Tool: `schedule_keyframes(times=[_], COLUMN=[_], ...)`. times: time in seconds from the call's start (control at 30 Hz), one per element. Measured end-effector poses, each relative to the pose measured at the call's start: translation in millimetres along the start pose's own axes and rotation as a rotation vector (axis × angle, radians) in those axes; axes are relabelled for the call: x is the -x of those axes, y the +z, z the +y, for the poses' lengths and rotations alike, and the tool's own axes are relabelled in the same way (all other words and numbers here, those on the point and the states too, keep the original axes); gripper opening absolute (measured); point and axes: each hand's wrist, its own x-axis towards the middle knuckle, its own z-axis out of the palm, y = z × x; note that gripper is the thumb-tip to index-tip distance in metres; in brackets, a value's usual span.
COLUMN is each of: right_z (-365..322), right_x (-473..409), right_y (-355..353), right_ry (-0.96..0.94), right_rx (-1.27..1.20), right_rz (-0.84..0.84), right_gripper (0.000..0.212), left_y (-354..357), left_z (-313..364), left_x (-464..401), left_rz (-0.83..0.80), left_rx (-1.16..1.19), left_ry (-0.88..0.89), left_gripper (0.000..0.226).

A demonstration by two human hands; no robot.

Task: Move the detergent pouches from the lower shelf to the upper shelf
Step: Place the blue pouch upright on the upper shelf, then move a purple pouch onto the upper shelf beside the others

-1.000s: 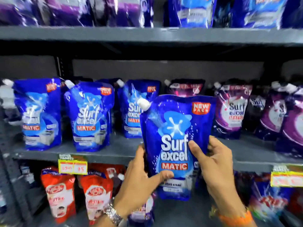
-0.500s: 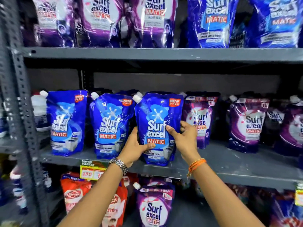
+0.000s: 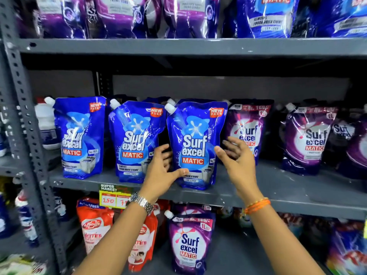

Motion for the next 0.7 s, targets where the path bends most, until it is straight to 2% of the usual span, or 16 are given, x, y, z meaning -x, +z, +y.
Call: schedule_keyframes(times=[0.03, 0.13, 0.2, 0.27, 0.4, 0.47, 0.57, 0.63, 0.7], right_z=[0.7, 12.6, 35.1, 62.5, 130.7, 165.0, 203.8, 221.2, 232.5], right_x=[12.6, 65.5, 107.5, 142.9, 180.1, 187.1, 187.3, 181.0, 171.8], right_y=[-9.7, -31.5, -38.7, -39.4, -35.6, -37.3, -38.1, -34.3, -27.1], right_ry=[-0.037, -0.142, -0.152, -0.113, 0.119, 0.262, 0.436, 0.495, 0.489], right_rx=[0.011, -0.039, -0.064, -0.053, 0.033, 0.091, 0.181, 0.216, 0.199], right_rz=[0.055, 0.193, 0.226, 0.21, 0.136, 0.035, -0.141, -0.225, -0.303], right_gripper=[0.05, 0.024, 0.014, 0.01, 0.011, 0.014, 0.031, 0.043, 0.042], left_y=[-2.5, -5.4, 0.4, 8.4, 22.4, 28.7, 34.9, 39.6, 45.1], left_z=[-3.5, -28.4, -59.8, -100.2, -189.6, -223.0, -262.1, -279.7, -291.7], left_x=[12.3, 54.2, 82.5, 104.6, 132.9, 139.7, 140.6, 138.7, 136.4], left_rz=[0.071, 0.244, 0.284, 0.286, 0.182, 0.066, -0.077, -0.153, -0.181], left_rx=[0.012, 0.119, 0.148, 0.149, 0.024, -0.064, -0.206, -0.25, -0.27], left_ry=[0.052, 0.186, 0.159, 0.066, -0.209, -0.337, -0.398, -0.426, -0.443], left_gripper=[0.083, 0.058, 0.047, 0.045, 0.064, 0.085, 0.121, 0.128, 0.125])
